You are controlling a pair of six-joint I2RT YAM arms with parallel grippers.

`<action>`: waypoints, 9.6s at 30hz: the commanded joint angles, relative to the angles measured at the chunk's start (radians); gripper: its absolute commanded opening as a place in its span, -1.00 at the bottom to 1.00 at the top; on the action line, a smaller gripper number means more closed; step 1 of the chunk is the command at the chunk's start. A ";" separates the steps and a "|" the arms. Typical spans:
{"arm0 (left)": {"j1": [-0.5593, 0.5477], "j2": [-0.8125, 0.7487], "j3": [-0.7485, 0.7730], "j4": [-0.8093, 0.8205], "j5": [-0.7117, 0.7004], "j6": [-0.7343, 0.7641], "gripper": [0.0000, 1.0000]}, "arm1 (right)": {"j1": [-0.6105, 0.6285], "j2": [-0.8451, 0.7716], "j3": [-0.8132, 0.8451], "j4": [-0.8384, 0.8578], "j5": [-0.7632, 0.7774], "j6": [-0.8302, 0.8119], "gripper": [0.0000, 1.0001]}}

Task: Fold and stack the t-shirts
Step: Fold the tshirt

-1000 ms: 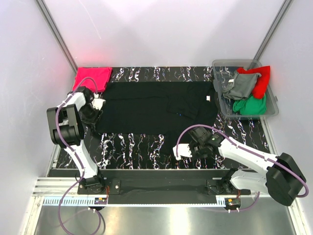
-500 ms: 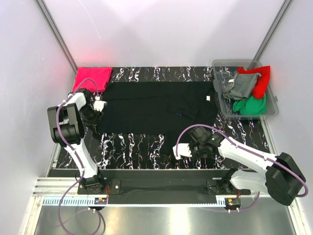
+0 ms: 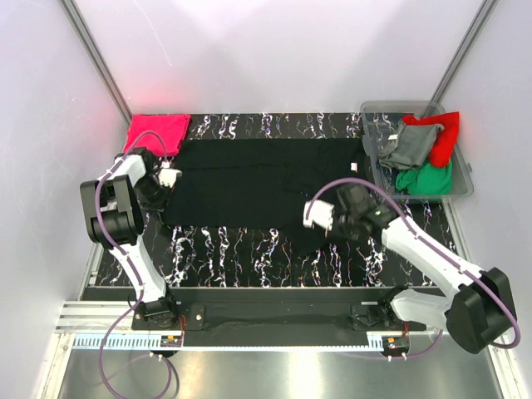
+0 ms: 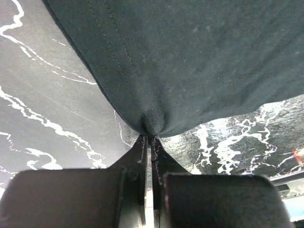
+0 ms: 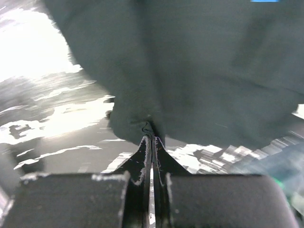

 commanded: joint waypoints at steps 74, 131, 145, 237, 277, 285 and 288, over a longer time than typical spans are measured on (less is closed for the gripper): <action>-0.094 0.441 0.874 0.045 -0.072 -0.131 -0.54 | -0.338 1.210 1.492 0.162 0.079 0.167 -0.92; -0.149 0.272 0.405 0.204 -0.103 -0.137 -0.23 | -0.278 1.238 1.384 -0.070 -0.221 0.305 -0.37; -0.163 0.140 0.248 0.255 -0.115 -0.047 -0.13 | -0.230 1.263 1.755 0.055 -0.100 0.446 -0.22; -0.353 -0.145 -0.342 0.230 -0.104 0.135 -1.00 | -0.295 1.342 1.549 -0.096 -0.355 0.434 0.22; -0.381 -0.133 -0.326 0.224 -0.115 0.105 -0.99 | -0.224 1.462 1.846 -0.194 -0.484 0.393 -0.73; -0.384 -0.138 -0.327 0.220 -0.119 0.107 -0.99 | -0.191 1.467 1.856 -0.183 -0.490 0.391 -0.64; -0.387 -0.138 -0.323 0.218 -0.119 0.102 -0.99 | -0.189 1.465 1.857 -0.174 -0.479 0.397 -0.23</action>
